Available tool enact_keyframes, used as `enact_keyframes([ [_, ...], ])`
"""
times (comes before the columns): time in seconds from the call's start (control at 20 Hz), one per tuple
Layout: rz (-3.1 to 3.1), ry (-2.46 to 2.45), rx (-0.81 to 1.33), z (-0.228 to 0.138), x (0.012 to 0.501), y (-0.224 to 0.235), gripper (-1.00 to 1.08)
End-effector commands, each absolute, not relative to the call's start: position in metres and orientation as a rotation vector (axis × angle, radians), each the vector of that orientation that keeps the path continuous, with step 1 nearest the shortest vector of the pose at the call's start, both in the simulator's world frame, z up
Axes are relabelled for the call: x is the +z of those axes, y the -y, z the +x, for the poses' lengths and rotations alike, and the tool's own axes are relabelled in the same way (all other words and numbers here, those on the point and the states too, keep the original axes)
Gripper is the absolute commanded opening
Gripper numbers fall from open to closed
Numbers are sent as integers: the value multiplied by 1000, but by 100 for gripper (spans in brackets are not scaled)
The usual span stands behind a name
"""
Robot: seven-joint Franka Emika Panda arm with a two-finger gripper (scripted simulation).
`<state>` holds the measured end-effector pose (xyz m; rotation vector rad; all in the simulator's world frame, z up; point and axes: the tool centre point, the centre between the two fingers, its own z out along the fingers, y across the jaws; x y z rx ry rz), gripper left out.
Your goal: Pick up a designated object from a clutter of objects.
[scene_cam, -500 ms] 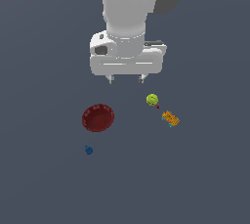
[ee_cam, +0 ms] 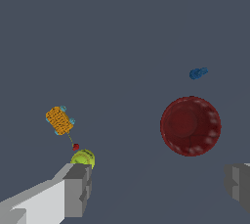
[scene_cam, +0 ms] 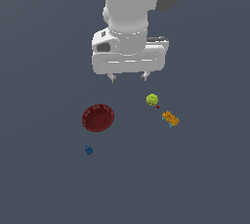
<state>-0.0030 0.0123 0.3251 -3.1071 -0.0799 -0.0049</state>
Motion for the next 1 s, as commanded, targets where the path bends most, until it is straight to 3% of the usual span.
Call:
enact_keyframes([
  [0.0,-3103,93,-13,-3,327,-14,100],
  [0.45,-3102,34,-10,6,319,-8,100],
  [0.95,-3086,-216,-5,46,281,24,100],
])
